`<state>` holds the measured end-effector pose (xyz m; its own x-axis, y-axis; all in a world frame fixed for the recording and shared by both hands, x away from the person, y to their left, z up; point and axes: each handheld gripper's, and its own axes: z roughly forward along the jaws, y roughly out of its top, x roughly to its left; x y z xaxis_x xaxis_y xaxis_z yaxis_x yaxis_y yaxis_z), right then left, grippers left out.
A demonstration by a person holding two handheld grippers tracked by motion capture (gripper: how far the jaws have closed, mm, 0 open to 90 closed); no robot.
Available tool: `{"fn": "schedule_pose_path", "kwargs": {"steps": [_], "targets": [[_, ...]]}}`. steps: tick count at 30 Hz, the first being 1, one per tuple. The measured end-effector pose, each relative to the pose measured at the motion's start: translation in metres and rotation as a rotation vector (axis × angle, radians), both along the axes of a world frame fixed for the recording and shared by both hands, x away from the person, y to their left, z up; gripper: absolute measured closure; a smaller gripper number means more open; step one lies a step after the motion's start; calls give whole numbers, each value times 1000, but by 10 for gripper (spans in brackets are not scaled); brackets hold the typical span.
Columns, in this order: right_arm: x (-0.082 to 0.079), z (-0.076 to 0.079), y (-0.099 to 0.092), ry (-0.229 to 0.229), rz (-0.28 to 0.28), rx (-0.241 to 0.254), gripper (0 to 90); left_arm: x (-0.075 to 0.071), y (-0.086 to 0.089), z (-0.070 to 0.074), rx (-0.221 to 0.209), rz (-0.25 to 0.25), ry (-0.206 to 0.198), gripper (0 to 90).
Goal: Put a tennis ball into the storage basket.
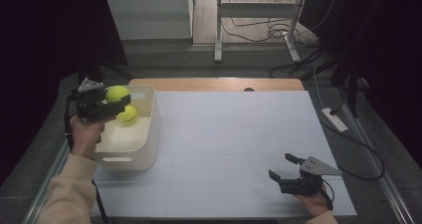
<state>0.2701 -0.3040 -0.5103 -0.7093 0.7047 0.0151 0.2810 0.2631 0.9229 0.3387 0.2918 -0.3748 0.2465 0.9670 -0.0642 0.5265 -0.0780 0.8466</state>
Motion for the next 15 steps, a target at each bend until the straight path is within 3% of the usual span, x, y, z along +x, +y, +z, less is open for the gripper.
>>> {"fn": "schedule_pose_path", "kwargs": {"steps": [4,15], "targets": [[0,0,0,0,-1,0,113,1,1,-1,2,4,8,263],[0,0,0,0,-2,0,112,15,8,-11,38,26,91,263]]}}
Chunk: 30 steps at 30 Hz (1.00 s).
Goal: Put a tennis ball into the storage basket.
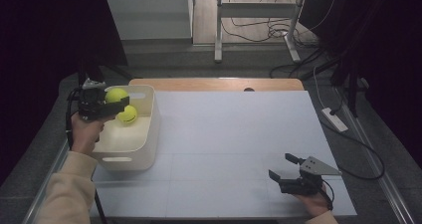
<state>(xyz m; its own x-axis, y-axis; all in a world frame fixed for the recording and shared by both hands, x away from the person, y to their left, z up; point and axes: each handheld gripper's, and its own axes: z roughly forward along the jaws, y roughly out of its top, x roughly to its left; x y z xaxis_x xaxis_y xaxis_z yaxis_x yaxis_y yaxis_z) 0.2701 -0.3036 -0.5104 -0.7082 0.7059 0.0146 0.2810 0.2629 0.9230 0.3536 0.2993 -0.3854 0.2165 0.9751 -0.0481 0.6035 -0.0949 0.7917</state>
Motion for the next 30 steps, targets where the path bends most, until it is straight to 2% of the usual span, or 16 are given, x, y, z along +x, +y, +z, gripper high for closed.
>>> {"fn": "schedule_pose_path", "kwargs": {"steps": [3,12,20,30], "targets": [[0,0,0,0,1,0,112,3,1,-2,6,3,22,263],[0,0,0,0,2,1,112,17,1,-11,60,16,104,262],[0,0,-1,0,0,2,112,20,2,-17,92,20,139,261],[0,0,-1,0,0,0,112,19,4,-17,99,21,143,260]]}}
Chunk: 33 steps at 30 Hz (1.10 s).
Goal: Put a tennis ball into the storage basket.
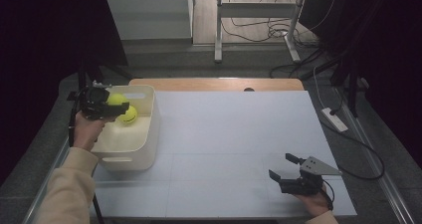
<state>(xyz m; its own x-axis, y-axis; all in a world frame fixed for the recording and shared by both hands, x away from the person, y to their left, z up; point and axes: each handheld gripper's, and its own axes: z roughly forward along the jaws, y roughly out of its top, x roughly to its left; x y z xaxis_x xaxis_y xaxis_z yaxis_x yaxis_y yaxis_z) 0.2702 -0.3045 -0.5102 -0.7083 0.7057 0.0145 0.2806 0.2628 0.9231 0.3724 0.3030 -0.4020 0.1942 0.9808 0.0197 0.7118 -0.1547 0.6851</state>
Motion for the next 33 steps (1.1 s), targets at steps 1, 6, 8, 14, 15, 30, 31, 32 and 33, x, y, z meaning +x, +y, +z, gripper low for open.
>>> {"fn": "schedule_pose_path", "kwargs": {"steps": [1,6,8,14,15,30,31,32,33], "targets": [[0,0,0,0,0,0,112,0,0,0,1,0,0,260],[0,0,0,0,0,0,112,-1,0,1,1,7,-2,258],[0,0,0,0,0,0,112,-2,0,1,3,11,-10,253],[0,0,0,0,1,-1,112,-7,-1,9,-54,8,-59,108],[0,0,0,0,1,-1,112,-8,-2,11,-71,-3,-67,89],[0,-1,-3,5,-9,6,112,-30,-9,22,-215,-173,-186,33],[0,-1,-3,8,-8,7,112,-31,-10,22,-221,-181,-189,32],[0,-1,-3,8,-9,10,112,-31,-10,22,-221,-181,-189,32],[0,-1,-3,7,-8,7,112,-35,-13,23,-230,-202,-199,32]]}}
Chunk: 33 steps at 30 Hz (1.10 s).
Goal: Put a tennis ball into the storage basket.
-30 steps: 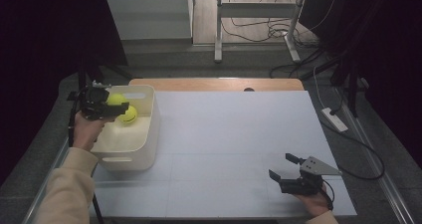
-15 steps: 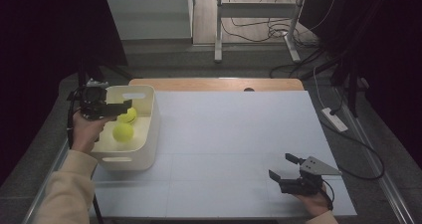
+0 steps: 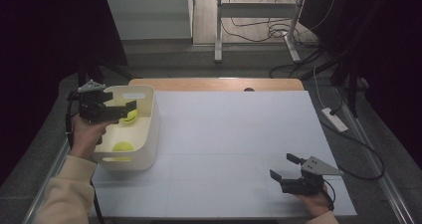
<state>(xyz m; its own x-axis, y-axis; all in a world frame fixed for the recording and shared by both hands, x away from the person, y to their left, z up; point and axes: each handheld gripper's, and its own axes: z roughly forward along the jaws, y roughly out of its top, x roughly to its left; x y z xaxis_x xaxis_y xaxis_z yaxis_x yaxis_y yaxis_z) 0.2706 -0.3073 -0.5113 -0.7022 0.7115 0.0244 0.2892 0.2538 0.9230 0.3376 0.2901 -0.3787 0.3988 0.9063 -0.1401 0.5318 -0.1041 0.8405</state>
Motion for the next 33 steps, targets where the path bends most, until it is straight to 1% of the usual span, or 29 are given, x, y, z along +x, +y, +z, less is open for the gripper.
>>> {"fn": "schedule_pose_path", "kwargs": {"steps": [4,5,7,13,15,18,25,28,31,33], "targets": [[0,-1,1,1,3,-5,113,-8,-6,2,-5,-40,-30,35],[0,-1,1,1,3,-5,113,-8,-6,2,-5,-40,-30,35],[-1,-1,0,4,-1,-8,112,-11,-10,3,-10,-55,-44,36],[-3,0,-2,0,-11,-7,112,-17,-20,5,-40,-98,-66,40],[-3,0,-2,0,-12,-7,112,-19,-22,5,-42,-103,-70,40],[-3,0,-1,-1,-8,-10,112,-23,-28,7,-48,-123,-80,42],[-3,0,0,-1,-2,-11,113,-32,-37,6,-42,-147,-92,45],[-3,0,0,-6,-7,-10,114,-34,-39,6,-49,-156,-96,46],[-4,0,0,-7,-6,-13,114,-38,-43,6,-66,-179,-103,47],[-4,1,1,-6,-6,-16,114,-41,-46,5,-68,-193,-109,48]]}}
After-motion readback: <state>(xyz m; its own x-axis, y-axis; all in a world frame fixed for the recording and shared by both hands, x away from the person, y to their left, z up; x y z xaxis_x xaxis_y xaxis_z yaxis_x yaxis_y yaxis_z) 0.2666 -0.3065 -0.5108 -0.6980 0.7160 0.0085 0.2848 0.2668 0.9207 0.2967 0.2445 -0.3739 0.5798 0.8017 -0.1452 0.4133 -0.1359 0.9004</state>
